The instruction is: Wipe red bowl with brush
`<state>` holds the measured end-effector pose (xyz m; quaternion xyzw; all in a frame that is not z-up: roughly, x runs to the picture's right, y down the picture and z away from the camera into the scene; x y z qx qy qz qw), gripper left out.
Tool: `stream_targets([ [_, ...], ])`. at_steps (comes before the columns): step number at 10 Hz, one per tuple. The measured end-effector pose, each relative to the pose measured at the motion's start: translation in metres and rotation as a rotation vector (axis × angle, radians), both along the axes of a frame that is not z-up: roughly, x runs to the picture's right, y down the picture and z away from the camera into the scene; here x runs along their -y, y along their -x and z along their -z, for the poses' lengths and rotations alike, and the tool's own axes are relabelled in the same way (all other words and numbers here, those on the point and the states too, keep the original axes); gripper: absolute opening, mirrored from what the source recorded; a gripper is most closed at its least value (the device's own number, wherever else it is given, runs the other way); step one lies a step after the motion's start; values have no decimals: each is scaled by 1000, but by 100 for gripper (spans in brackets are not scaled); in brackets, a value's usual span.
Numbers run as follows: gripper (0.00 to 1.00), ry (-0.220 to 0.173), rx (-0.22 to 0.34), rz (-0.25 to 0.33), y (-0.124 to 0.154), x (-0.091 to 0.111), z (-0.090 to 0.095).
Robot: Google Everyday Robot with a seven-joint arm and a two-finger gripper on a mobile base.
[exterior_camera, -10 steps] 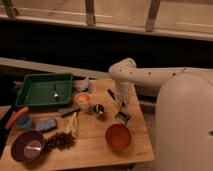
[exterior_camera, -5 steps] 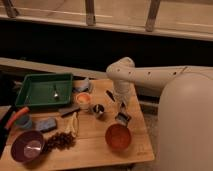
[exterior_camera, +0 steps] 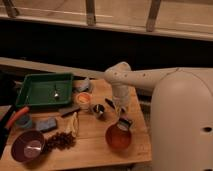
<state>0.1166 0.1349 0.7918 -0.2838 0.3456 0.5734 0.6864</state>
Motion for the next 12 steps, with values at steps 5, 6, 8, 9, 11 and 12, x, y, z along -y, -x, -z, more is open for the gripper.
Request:
stream_targets([
  [5, 0, -12, -2, -8, 2, -1, 3],
  [6, 0, -22, -5, -17, 1, -5, 10],
  [8, 0, -45, -9, -32, -6, -11, 25],
  [9, 0, -57, -14, -40, -13, -12, 34],
  [11, 0, -73, -11, -60, -19, -17, 49],
  [12, 0, -79, 5, -67, -13, -22, 54],
])
